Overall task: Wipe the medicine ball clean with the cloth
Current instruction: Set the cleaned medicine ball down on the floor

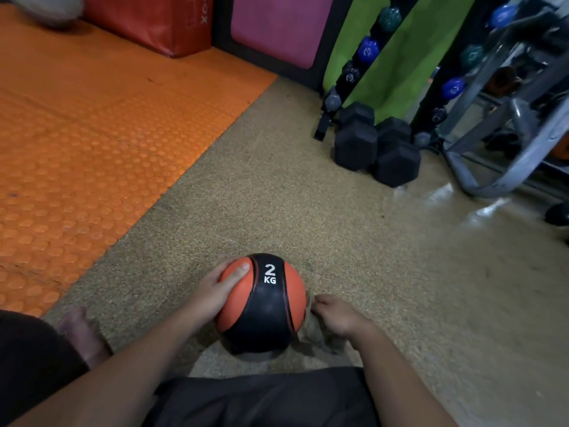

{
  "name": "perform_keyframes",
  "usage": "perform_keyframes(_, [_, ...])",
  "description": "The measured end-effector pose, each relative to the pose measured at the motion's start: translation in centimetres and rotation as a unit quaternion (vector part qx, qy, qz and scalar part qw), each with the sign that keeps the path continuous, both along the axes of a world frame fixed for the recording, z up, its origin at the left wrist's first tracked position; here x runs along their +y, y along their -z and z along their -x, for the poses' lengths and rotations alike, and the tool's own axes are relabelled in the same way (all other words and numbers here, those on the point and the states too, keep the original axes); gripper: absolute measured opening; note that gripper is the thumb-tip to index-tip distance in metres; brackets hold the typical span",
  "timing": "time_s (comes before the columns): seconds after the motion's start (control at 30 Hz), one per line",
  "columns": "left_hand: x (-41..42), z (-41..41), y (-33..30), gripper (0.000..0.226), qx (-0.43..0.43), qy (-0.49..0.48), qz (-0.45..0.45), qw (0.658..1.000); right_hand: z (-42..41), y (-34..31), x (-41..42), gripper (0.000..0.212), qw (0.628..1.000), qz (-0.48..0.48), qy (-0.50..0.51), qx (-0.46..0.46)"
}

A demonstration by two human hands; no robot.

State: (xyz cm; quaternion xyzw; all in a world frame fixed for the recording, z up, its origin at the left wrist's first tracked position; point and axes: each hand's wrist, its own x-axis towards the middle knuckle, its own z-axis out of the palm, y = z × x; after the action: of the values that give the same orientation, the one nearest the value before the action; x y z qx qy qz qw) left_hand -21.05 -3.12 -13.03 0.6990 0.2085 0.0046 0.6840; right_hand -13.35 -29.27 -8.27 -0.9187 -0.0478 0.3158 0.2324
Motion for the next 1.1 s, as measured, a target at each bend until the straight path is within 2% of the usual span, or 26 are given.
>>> perform_keyframes(0.1, [0.2,-0.2,-0.4,0.067,0.004,0.007,0.002,1.0,0.1,-0.2,-0.6,0.034,0.999,-0.022,0.026,-0.035])
perform_keyframes(0.2, [0.0,-0.2,-1.0,0.085,0.006,0.019,-0.018,1.0,0.1,-0.3,-1.4,0.03,0.996,-0.05,0.063,-0.024])
perform_keyframes(0.47, [-0.7,0.0,-2.2,0.075,0.012,0.06,-0.069,0.996,-0.7,-0.3,-2.3,0.035,0.995,0.052,0.073,-0.036])
perform_keyframes(0.57, [-0.8,-0.3,-2.4,0.075,0.019,0.072,-0.086,0.993,-0.7,-0.4,-2.4,0.027,0.995,0.066,0.064,-0.036])
perform_keyframes(0.6, [-0.8,-0.3,-2.4,0.078,0.021,0.072,-0.088,0.993,-0.6,-0.3,-2.4,0.029,0.995,0.079,0.054,-0.024])
perform_keyframes(0.7, [-0.9,-0.5,-2.2,0.081,0.017,0.075,-0.082,0.994,-0.5,-0.2,-2.1,0.069,0.988,0.154,0.014,0.001])
perform_keyframes(0.8, [-1.0,-0.6,-2.3,0.091,0.011,0.072,-0.08,0.994,-0.5,0.0,-1.7,0.079,0.984,0.177,-0.006,-0.003])
perform_keyframes(0.93, [-1.1,-0.7,-2.6,0.092,0.018,0.071,-0.063,0.995,-0.2,0.6,-1.5,0.078,0.978,0.2,-0.029,0.056])
perform_keyframes(1.0, [-1.2,-0.6,-2.8,0.095,0.02,0.072,-0.058,0.995,-0.1,0.7,-1.4,0.064,0.976,0.2,-0.038,0.081])
perform_keyframes(1.1, [-1.2,-0.6,-2.9,0.079,0.017,0.076,-0.052,0.996,0.1,0.1,-1.0,0.051,0.985,0.156,-0.024,0.066])
